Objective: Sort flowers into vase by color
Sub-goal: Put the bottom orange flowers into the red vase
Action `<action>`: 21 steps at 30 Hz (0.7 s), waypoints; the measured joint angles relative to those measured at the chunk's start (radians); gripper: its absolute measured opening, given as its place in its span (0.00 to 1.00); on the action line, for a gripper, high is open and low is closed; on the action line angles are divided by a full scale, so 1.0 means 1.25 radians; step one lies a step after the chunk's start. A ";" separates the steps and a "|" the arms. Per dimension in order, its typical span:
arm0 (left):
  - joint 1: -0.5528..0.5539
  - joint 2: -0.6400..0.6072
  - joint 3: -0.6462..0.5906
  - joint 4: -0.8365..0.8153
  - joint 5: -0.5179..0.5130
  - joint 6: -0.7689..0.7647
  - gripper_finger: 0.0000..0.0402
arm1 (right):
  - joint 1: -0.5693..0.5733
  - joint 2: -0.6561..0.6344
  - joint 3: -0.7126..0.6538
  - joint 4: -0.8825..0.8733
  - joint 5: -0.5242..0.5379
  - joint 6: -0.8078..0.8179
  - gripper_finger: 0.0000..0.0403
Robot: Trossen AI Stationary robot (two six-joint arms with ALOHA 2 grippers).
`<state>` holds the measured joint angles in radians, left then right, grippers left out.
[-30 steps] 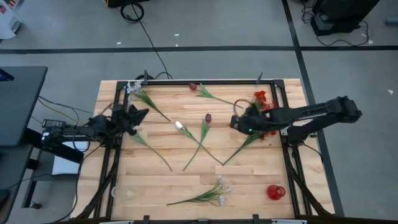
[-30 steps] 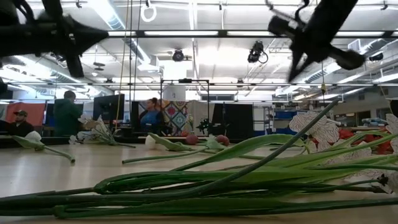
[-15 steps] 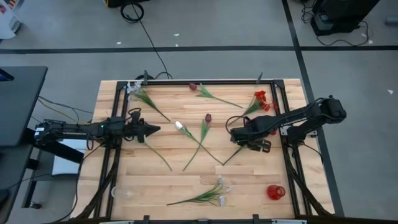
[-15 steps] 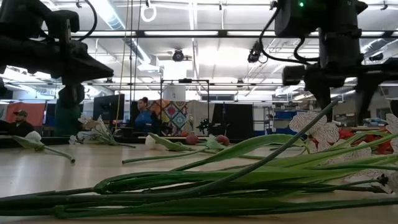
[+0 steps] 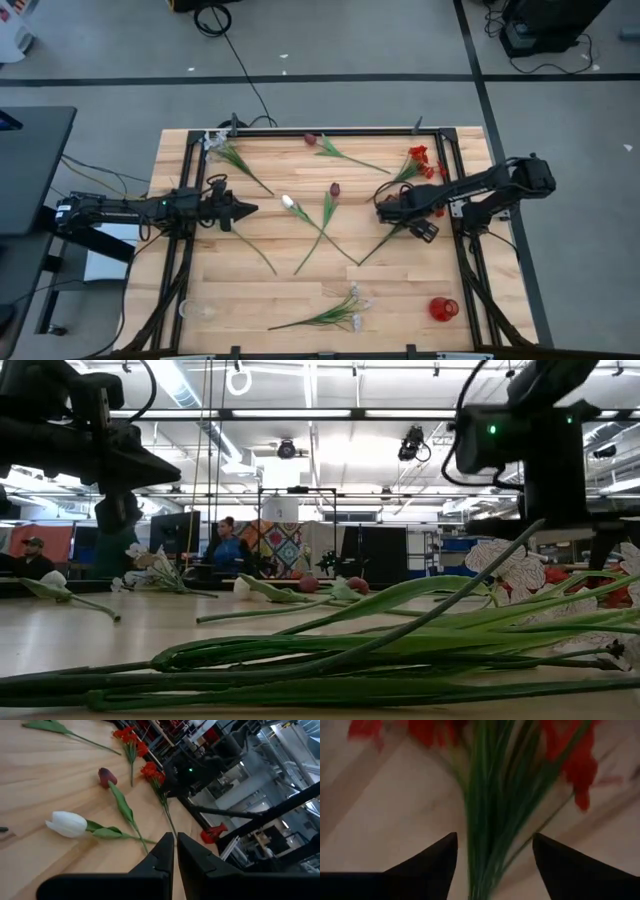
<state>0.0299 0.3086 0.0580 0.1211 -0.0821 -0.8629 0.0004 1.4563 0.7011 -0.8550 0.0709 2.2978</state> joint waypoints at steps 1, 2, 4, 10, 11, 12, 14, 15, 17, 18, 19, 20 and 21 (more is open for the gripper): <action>0.000 0.000 0.000 0.000 0.004 0.004 0.07 | -0.008 0.000 -0.011 0.001 0.005 -0.004 0.60; 0.000 0.002 0.000 0.000 0.012 0.009 0.07 | -0.015 0.000 -0.019 0.000 0.007 -0.017 0.57; 0.000 0.015 0.000 0.001 0.023 0.011 0.07 | -0.023 0.000 -0.029 0.004 0.005 -0.045 0.47; 0.000 0.078 0.000 0.049 0.068 0.011 0.07 | -0.014 -0.010 -0.036 0.030 0.033 -0.082 0.12; 0.000 0.089 0.001 0.067 0.071 0.011 0.07 | -0.008 -0.016 -0.036 0.047 0.045 -0.089 0.07; 0.000 0.102 0.001 0.088 0.076 0.011 0.07 | -0.001 -0.024 -0.035 0.066 0.059 -0.097 0.05; 0.000 0.127 0.011 0.104 0.077 0.011 0.07 | 0.014 -0.038 -0.020 0.074 0.082 -0.105 0.05; 0.000 0.143 0.023 0.104 0.077 0.011 0.07 | 0.021 -0.049 -0.011 0.070 0.094 -0.115 0.07; 0.000 0.182 0.051 0.111 0.074 0.022 0.07 | 0.037 -0.068 0.014 0.070 0.127 -0.148 0.10; 0.000 0.208 0.069 0.117 0.072 0.039 0.07 | 0.046 -0.078 0.026 0.072 0.155 -0.174 0.10; 0.000 0.239 0.090 0.126 0.069 0.055 0.07 | 0.054 -0.088 0.039 0.072 0.192 -0.214 0.10; 0.000 0.274 0.114 0.135 0.067 0.071 0.07 | 0.062 -0.099 0.054 0.072 0.230 -0.268 0.10; 0.000 0.309 0.143 0.137 0.067 0.089 0.08 | 0.068 -0.109 0.072 0.073 0.263 -0.336 0.09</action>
<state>0.0299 0.6951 0.2363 0.2927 0.0015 -0.7513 0.0859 1.3194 0.7909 -0.7638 0.3997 1.8772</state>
